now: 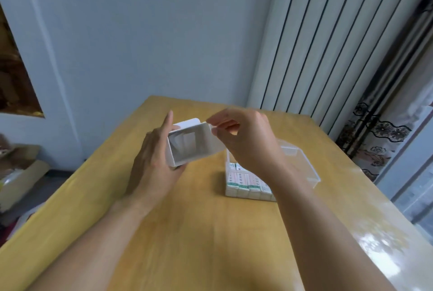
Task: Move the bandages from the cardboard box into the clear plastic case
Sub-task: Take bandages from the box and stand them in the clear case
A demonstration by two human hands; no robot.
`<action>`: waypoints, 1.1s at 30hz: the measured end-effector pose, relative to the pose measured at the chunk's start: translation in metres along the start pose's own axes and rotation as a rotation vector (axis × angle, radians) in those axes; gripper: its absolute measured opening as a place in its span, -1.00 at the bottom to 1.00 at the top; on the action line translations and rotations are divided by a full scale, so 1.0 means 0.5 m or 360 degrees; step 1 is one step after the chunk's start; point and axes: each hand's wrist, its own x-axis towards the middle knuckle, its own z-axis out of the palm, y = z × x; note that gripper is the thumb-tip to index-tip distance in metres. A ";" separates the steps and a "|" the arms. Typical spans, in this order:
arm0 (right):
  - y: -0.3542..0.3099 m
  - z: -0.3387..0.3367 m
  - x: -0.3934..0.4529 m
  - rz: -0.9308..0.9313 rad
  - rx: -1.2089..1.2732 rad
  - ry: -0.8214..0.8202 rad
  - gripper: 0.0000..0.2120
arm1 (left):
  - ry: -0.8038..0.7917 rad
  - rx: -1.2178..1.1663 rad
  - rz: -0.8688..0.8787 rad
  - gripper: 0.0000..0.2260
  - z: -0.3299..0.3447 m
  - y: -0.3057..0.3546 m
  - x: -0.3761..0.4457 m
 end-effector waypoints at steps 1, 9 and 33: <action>-0.010 0.010 -0.002 0.0001 -0.0043 -0.0025 -0.72 | -0.0005 -0.0005 0.0023 0.12 0.001 -0.002 0.000; -0.032 0.082 0.003 0.0084 -0.0714 -0.0659 -0.75 | -0.0066 -0.0069 0.0051 0.11 -0.001 0.005 -0.002; 0.014 0.190 0.043 0.0266 -0.0678 -0.1310 -0.73 | -0.0245 -0.0018 0.0130 0.18 -0.007 -0.022 0.001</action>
